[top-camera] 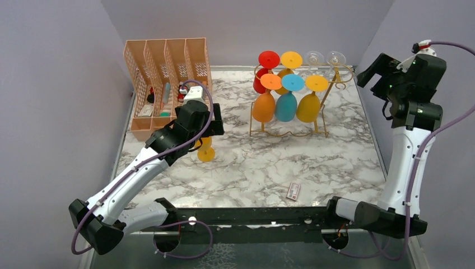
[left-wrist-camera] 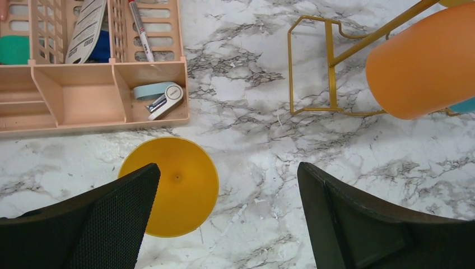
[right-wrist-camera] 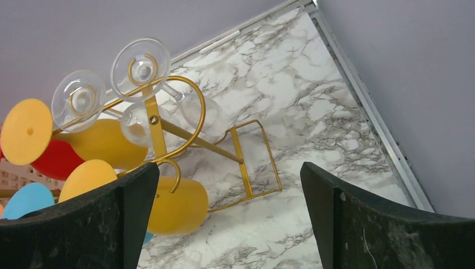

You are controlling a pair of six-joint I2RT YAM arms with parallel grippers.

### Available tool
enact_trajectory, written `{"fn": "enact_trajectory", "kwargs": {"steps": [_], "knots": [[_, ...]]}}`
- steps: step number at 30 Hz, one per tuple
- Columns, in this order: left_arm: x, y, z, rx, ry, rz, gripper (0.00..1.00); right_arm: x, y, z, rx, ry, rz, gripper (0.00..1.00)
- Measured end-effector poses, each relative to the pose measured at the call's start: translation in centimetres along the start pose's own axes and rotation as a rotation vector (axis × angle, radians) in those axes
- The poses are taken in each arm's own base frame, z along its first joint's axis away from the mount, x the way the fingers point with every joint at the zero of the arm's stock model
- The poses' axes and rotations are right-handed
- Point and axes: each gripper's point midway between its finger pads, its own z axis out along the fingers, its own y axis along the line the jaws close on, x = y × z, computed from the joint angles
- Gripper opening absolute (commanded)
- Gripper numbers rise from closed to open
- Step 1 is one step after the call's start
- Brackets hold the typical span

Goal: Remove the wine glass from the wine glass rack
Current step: Pick up the wine glass from the wine rack.

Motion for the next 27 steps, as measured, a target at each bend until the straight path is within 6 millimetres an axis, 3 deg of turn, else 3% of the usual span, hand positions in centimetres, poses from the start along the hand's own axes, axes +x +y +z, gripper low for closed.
{"fn": "enact_trajectory", "kwargs": {"steps": [2, 4, 8, 13, 18, 23, 27], "knots": [[-0.1, 0.0, -0.2, 0.005, -0.004, 0.000, 0.99, -0.2, -1.4, 0.0, -0.002, 0.007, 0.048, 1.00], [-0.3, 0.0, -0.5, 0.010, -0.013, -0.002, 0.99, -0.1, 0.1, -0.5, -0.088, 0.018, 0.076, 0.99], [-0.8, 0.1, -1.3, 0.023, -0.038, -0.010, 0.99, 1.5, 3.9, -2.7, -0.295, 0.041, 0.166, 0.91], [-1.0, 0.1, -1.6, 0.029, -0.049, -0.015, 0.99, 3.4, 6.9, -5.2, -0.471, 0.082, 0.290, 0.78], [-1.2, 0.2, -1.8, 0.033, -0.056, -0.017, 0.99, 4.2, 8.6, -5.1, -0.586, 0.162, 0.353, 0.70], [-1.9, 0.3, -2.8, 0.049, -0.086, -0.023, 0.99, 5.7, 8.5, -3.1, -0.591, 0.243, 0.430, 0.65], [-2.3, 0.3, -3.5, 0.064, -0.106, -0.022, 0.99, 6.0, 8.3, -2.7, -0.576, 0.257, 0.470, 0.62]]}}
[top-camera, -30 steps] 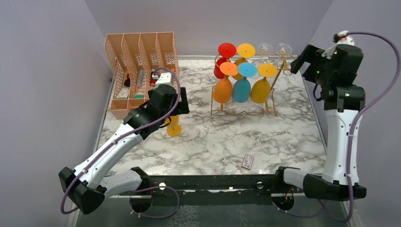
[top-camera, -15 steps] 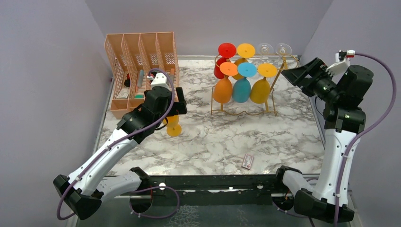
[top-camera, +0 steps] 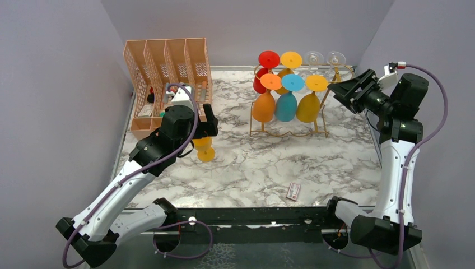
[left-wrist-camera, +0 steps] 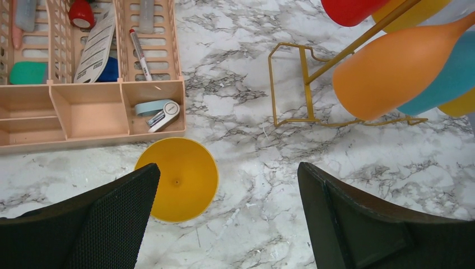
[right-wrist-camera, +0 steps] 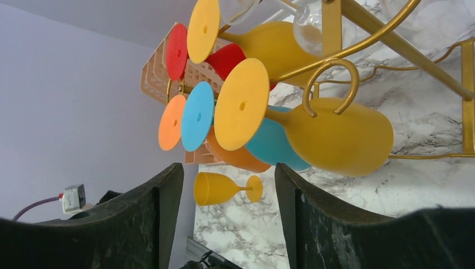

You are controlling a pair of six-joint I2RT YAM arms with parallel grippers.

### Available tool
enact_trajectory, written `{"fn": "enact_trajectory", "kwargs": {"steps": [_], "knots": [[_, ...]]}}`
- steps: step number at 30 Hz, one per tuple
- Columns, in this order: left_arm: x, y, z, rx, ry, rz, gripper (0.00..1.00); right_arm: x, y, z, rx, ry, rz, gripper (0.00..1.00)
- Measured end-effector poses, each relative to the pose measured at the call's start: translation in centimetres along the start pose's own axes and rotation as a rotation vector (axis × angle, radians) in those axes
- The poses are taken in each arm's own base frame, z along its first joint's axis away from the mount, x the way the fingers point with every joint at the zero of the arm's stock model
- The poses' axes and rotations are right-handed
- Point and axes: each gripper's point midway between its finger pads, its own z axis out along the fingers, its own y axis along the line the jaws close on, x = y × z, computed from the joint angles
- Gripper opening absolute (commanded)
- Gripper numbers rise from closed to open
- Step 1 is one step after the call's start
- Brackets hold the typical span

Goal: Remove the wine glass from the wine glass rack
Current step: Pick up the wine glass from the wine rack.

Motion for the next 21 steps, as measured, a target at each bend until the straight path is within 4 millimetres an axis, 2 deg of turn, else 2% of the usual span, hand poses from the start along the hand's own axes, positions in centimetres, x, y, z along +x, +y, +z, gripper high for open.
{"fn": "enact_trajectory", "kwargs": {"steps": [3, 11, 14, 21], "knots": [[-0.2, -0.1, -0.3, 0.013, -0.005, -0.001, 0.99, -0.5, -0.1, 0.1, 0.011, -0.026, 0.008, 0.57], [-0.1, -0.3, -0.4, 0.026, 0.000, 0.000, 0.99, -0.9, -0.7, 0.7, 0.017, -0.048, 0.063, 0.50], [0.0, -0.4, -0.3, 0.028, 0.003, 0.001, 0.99, -1.0, -1.0, 1.0, 0.017, -0.048, 0.081, 0.44], [-0.1, -0.6, -0.1, 0.029, 0.009, 0.007, 0.99, -1.5, -1.8, 2.2, 0.019, -0.041, 0.130, 0.43]]}}
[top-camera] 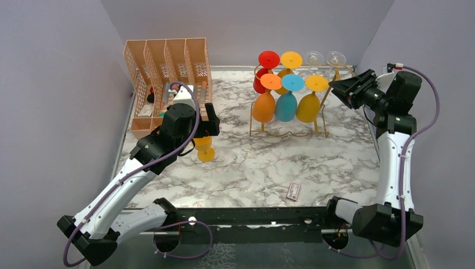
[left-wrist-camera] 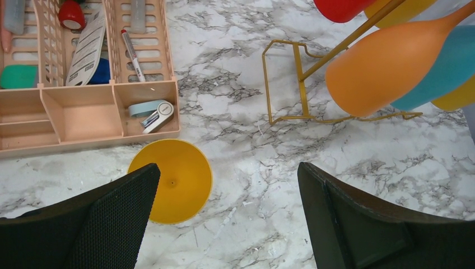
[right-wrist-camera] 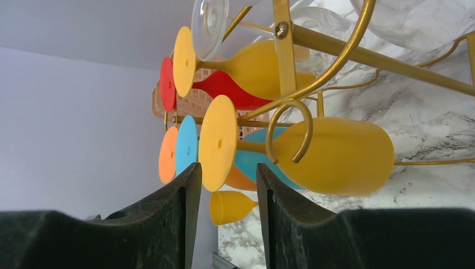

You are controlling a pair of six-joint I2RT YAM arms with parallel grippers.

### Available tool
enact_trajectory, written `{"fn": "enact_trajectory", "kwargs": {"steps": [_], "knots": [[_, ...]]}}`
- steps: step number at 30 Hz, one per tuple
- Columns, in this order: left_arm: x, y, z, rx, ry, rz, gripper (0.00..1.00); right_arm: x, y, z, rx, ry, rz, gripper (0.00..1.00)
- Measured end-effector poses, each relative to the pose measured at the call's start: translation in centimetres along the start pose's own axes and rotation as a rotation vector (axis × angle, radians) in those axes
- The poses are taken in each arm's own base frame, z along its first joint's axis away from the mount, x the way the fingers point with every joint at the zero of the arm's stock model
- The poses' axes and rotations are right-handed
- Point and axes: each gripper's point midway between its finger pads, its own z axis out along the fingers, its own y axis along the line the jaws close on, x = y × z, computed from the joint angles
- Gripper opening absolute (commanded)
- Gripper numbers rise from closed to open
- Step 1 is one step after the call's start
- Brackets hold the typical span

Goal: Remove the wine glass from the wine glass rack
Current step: Pick up the wine glass from the wine rack.

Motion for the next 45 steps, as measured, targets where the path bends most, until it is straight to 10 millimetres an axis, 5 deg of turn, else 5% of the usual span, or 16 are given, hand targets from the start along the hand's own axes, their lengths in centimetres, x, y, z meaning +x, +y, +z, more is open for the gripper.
{"fn": "enact_trajectory", "kwargs": {"steps": [16, 29, 45], "knots": [[-0.5, -0.6, 0.5, 0.008, 0.003, 0.010, 0.99, 0.6, -0.3, 2.2, -0.010, 0.052, 0.041, 0.40], [-0.4, -0.7, 0.4, 0.017, 0.007, 0.009, 0.99, 0.9, -0.6, 1.8, 0.015, -0.018, 0.105, 0.24], [-0.3, -0.9, 0.4, 0.026, 0.012, 0.006, 0.99, 1.8, -0.4, 1.9, -0.006, -0.057, 0.196, 0.30]]}}
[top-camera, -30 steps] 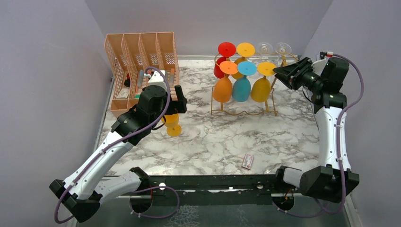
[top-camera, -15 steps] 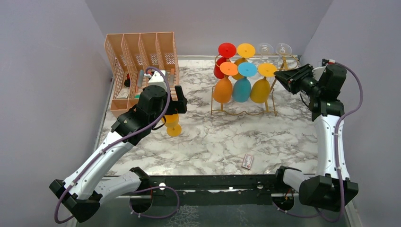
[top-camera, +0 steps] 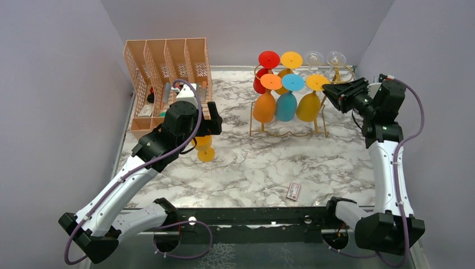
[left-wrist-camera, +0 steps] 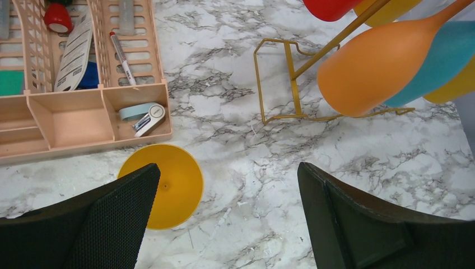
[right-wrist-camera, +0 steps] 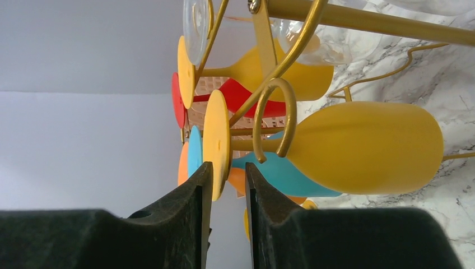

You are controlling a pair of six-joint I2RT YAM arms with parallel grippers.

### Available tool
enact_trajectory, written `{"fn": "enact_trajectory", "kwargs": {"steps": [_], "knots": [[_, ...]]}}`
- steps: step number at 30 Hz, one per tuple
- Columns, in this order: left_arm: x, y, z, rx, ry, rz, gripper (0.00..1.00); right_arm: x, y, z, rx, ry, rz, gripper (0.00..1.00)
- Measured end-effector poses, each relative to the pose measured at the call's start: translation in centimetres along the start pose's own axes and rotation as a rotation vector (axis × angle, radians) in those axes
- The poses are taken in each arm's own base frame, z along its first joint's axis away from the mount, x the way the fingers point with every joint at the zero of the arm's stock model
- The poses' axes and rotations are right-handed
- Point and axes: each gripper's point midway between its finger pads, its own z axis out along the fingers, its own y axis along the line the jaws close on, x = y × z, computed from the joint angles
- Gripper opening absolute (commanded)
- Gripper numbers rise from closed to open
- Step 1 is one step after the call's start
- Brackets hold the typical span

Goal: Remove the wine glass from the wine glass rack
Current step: Pick up the wine glass from the wine rack.

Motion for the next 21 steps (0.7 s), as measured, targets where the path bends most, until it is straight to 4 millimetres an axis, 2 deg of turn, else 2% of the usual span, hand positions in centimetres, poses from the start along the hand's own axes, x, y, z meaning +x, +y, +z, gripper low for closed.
{"fn": "enact_trajectory", "kwargs": {"steps": [8, 21], "knots": [[0.2, -0.2, 0.0, 0.012, 0.008, -0.007, 0.99, 0.0, 0.0, 0.0, -0.004, -0.053, 0.027, 0.25], [0.4, -0.2, 0.1, 0.013, 0.013, -0.006, 0.99, -0.9, 0.2, -0.2, -0.001, -0.112, 0.035, 0.25]]}}
